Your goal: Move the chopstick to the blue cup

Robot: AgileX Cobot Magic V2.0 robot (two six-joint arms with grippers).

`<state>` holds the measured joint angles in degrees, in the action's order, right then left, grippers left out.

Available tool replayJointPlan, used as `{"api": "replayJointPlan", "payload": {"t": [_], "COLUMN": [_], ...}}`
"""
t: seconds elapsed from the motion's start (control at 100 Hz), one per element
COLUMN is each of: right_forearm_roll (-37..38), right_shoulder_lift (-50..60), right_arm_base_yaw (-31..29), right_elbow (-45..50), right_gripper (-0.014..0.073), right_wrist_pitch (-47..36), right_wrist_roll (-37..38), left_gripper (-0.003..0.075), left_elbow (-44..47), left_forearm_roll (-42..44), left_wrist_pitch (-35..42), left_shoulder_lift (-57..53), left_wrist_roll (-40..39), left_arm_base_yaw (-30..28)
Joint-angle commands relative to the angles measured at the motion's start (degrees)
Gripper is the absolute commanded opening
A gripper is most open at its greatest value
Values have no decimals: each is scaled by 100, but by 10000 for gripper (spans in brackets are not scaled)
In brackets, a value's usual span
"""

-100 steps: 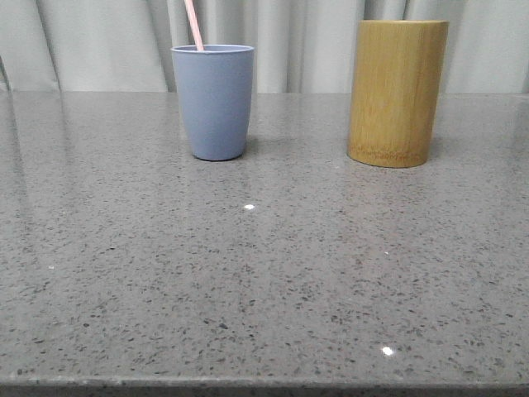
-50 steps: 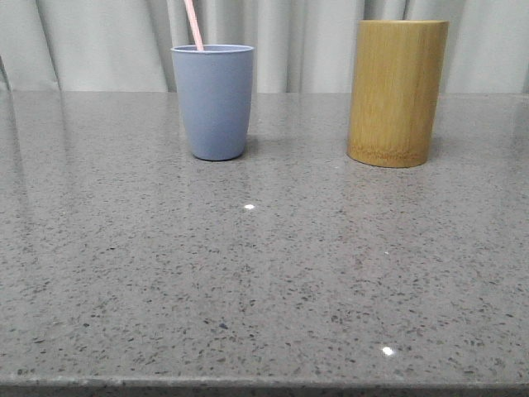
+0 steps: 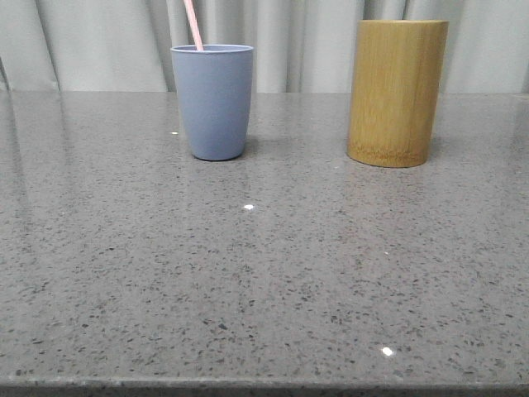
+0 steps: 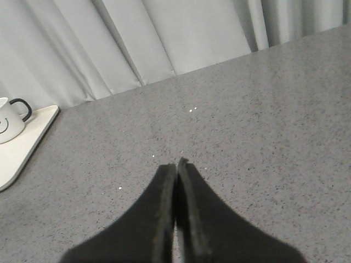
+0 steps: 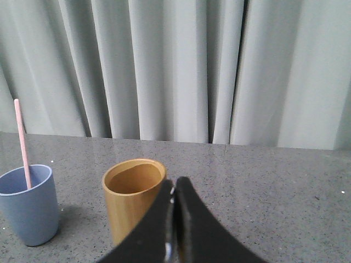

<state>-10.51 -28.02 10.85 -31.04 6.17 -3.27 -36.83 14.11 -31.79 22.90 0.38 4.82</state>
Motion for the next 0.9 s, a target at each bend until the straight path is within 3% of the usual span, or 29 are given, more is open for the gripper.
{"api": "replayJointPlan", "payload": {"t": [0.0,0.27,0.65,0.7,0.89], "right_forearm_roll": [45,45,45,45,45], "right_shoulder_lift": [-10,-10,-10,-10,-21], "right_arm_base_yaw": [-21,-21,-21,-21,-21], "right_elbow": [-165,-165,-165,-165,-160], "right_gripper": [-59,-59,-59,-59,-59], "right_wrist_pitch": [-392,-392,-392,-392,-394], "right_wrist_roll": [-42,-42,-42,-42,-42], "left_gripper": [-19,-19,-19,-19,-19], "left_elbow": [78,1758,3754,3739,3755], "left_forearm_roll": [-79,-577,-1487,-1536,-1534], "left_wrist_pitch": [720,2583,3330,2791,2711], "left_shoulder_lift": [-114,-867,-2333,-2557,-2521], "left_wrist_roll": [-120,-128,-128,-128,-128], "left_arm_base_yaw": [-22,-22,-306,-306,-306]}}
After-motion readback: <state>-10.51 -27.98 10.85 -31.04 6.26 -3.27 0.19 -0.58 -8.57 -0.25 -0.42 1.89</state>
